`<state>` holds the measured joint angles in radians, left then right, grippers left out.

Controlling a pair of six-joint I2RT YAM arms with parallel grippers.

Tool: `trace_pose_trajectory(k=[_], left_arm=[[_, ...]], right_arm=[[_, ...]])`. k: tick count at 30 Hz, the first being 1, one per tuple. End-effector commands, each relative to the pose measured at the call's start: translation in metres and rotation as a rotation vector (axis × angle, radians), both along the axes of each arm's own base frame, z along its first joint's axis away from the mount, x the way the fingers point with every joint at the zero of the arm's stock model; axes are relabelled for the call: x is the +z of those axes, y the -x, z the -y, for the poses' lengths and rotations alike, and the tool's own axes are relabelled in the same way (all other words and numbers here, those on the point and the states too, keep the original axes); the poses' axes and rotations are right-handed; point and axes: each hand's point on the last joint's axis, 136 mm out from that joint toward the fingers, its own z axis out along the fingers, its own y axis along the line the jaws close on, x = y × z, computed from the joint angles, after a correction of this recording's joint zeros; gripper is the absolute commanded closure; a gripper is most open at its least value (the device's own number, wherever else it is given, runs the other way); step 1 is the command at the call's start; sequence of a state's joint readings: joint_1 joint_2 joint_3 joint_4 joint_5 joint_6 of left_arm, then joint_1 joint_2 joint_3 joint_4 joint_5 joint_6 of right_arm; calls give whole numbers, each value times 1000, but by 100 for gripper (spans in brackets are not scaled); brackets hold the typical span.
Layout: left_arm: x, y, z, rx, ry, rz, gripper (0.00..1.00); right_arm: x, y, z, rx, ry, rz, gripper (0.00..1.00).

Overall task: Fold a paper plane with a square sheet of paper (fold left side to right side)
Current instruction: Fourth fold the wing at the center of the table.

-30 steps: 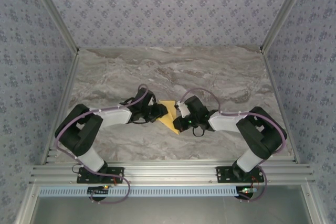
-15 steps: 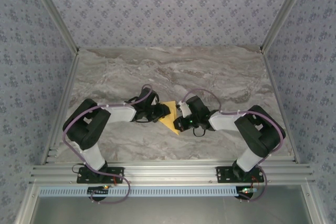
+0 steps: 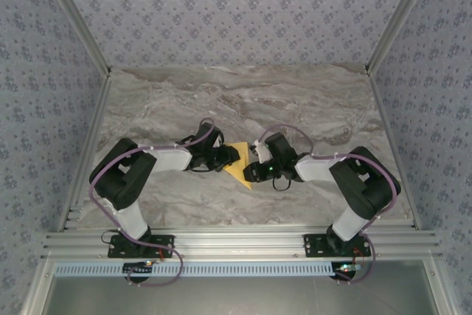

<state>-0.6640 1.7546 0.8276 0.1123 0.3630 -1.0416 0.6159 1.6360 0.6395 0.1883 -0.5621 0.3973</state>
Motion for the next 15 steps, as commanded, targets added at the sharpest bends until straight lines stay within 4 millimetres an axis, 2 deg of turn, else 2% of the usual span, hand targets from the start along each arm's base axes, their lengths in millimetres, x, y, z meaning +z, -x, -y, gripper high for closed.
trace_pose_trajectory(k=[1,7,11,15], left_arm=[[-14,3,-5,8,-52,-32,59],[-15,4,-5,7,-55,-34,59],[-14,4,-5,8,-54,-34,59],[-13,4,-5,8,-53,-32,59]], right_arm=[[25,-9,-3,2,-65,-4,68],[50,-30,7,-47,-138,-11,55],[49,-46,13,-89,-137,-41,55],[43,-54,8,-95,-148,-78,55]])
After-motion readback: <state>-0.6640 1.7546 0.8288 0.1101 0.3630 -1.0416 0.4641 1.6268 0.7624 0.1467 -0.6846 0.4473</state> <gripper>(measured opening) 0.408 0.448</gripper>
